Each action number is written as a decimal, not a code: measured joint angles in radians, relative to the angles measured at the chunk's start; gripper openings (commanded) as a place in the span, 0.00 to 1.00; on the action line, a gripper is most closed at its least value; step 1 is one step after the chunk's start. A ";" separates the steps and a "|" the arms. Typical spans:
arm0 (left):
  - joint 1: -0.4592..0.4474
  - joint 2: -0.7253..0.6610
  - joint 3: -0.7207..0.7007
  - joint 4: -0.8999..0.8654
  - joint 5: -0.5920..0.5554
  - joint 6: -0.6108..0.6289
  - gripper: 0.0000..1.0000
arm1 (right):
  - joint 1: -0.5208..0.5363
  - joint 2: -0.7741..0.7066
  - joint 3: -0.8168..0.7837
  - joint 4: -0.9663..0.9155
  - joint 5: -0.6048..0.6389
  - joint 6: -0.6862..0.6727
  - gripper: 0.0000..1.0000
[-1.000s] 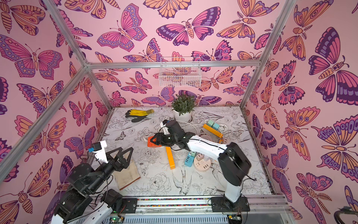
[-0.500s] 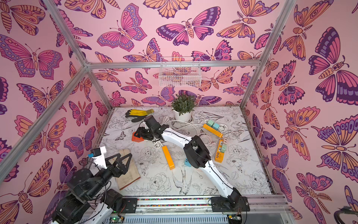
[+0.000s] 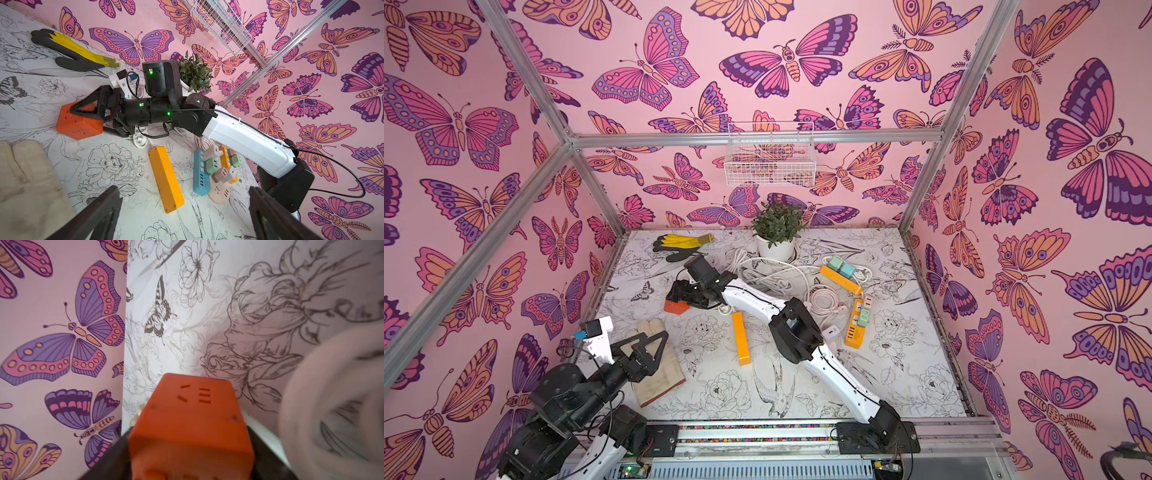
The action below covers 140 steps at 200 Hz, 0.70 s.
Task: Pull the plug off the socket
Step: Place the socket at the center of the board.
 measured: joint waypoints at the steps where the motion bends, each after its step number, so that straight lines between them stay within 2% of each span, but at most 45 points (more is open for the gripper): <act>1: 0.000 0.000 0.000 0.000 0.001 -0.002 0.99 | 0.000 -0.006 -0.009 -0.003 0.001 -0.005 0.99; 23: 0.000 -0.009 0.000 0.000 0.038 -0.040 0.98 | 0.000 -0.171 -0.176 -0.052 0.036 -0.094 0.99; 49: 0.000 -0.025 -0.014 0.017 0.100 -0.099 0.98 | 0.000 -0.496 -0.426 -0.062 0.101 -0.209 0.99; 72: 0.000 -0.024 -0.051 0.069 0.191 -0.163 0.96 | 0.001 -0.871 -0.690 -0.022 0.193 -0.306 0.99; 114: -0.006 0.052 -0.151 0.210 0.337 -0.270 0.94 | 0.000 -1.648 -1.347 0.147 0.470 -0.390 0.99; 140: -0.075 0.115 -0.210 0.267 0.346 -0.294 0.93 | -0.024 -1.972 -1.662 0.156 0.610 -0.387 0.99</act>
